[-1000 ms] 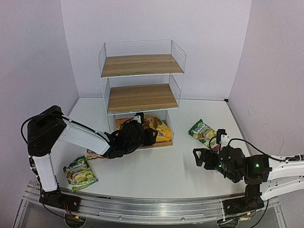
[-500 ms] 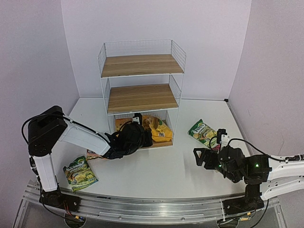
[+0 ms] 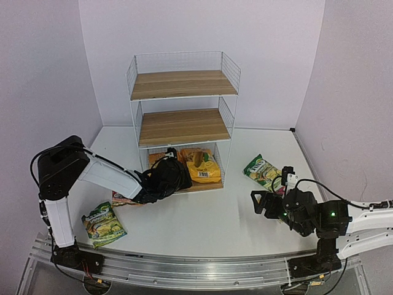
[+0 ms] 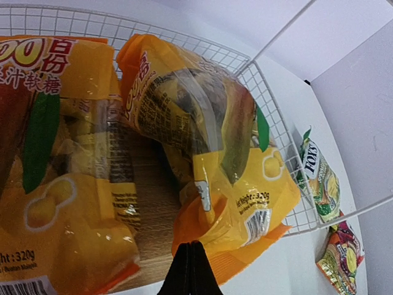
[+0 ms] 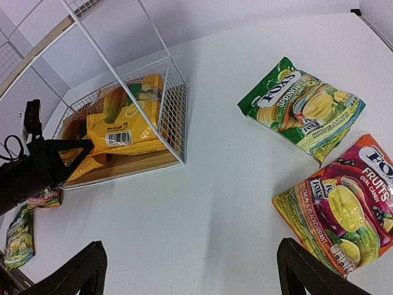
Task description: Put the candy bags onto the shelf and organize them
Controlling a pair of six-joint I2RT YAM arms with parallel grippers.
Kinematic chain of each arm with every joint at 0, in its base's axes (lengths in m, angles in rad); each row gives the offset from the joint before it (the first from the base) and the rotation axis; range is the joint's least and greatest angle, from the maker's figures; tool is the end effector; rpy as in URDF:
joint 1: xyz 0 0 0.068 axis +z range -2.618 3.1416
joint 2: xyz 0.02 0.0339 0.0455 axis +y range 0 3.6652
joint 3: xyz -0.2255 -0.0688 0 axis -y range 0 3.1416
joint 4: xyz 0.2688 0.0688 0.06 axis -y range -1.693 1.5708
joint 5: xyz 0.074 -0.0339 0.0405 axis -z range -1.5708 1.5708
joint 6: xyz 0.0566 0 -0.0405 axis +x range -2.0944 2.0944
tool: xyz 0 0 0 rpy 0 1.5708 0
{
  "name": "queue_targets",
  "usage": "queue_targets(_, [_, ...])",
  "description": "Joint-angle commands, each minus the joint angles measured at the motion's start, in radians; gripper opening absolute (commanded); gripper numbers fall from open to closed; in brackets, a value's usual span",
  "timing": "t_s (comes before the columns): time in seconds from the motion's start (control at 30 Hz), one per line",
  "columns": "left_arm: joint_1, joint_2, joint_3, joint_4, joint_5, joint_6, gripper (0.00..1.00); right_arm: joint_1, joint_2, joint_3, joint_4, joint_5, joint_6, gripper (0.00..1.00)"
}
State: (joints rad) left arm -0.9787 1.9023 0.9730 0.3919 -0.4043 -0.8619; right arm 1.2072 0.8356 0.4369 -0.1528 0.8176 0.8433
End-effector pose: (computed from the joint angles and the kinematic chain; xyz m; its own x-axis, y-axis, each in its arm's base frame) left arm 0.2476 -0.3283 0.0827 -0.6219 -0.3258 -0.7121 0.1570 0.8390 -0.5210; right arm 0.1224 0.2057 0.1726 -0.4363 0.2897 -0.8519 -0.1390 0.9137 0.3819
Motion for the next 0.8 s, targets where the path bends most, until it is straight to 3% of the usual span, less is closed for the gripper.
queue_targets(0.0, [0.028,0.038,0.021,-0.019,-0.006,-0.002,0.00,0.002,-0.006,-0.009,-0.011,0.037,0.009,0.93])
queue_targets(0.4, [0.027,0.085,0.095,-0.075,0.015,0.032,0.00,0.002,-0.016,-0.018,-0.016,0.050,0.013,0.93])
queue_targets(0.67, [0.026,0.029,0.097,-0.144,-0.039,0.004,0.00,0.003,-0.013,-0.012,-0.017,0.057,0.013,0.93])
queue_targets(0.77, [0.024,0.007,0.105,-0.177,-0.058,-0.002,0.12,0.003,-0.006,-0.005,-0.018,0.054,0.009,0.94])
